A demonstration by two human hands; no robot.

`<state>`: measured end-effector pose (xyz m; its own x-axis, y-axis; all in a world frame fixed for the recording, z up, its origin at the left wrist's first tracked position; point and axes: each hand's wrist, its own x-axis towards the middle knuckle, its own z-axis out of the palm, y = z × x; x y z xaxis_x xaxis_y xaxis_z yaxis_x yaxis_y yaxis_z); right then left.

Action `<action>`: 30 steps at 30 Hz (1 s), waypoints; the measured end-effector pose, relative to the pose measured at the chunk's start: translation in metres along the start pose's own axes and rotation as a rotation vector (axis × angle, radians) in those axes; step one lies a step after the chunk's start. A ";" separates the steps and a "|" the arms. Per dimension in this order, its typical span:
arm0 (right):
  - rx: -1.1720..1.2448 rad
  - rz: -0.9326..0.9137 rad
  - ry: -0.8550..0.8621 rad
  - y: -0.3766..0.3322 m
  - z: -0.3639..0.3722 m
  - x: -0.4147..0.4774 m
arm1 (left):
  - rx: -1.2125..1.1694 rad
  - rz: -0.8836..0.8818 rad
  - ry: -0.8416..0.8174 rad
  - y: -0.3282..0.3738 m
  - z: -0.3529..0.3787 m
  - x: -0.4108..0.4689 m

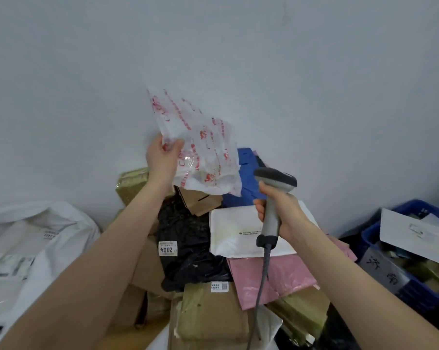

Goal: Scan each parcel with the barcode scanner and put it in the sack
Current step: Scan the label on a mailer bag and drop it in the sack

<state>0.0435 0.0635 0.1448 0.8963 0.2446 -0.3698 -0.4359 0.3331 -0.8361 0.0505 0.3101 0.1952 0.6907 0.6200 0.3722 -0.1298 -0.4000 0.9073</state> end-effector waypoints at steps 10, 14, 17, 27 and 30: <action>0.070 -0.072 0.019 0.010 -0.007 -0.028 | 0.993 0.670 -0.370 0.001 -0.053 -0.098; 0.017 -0.072 0.139 0.016 -0.017 -0.031 | 1.367 0.446 -0.762 -0.038 -0.037 -0.134; -0.074 -0.062 0.152 0.019 -0.027 -0.028 | 1.232 0.175 -0.771 -0.063 -0.033 -0.147; -0.146 -0.029 0.186 0.060 -0.023 -0.007 | 0.533 -0.313 -0.724 -0.085 -0.034 -0.084; -0.155 -0.010 0.186 0.064 -0.024 0.001 | 0.474 -0.381 -0.556 -0.102 -0.025 -0.064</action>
<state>0.0183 0.0627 0.0814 0.9065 0.0649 -0.4173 -0.4218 0.1872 -0.8871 0.0015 0.3278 0.0836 0.8941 0.3961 -0.2091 0.4132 -0.5494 0.7263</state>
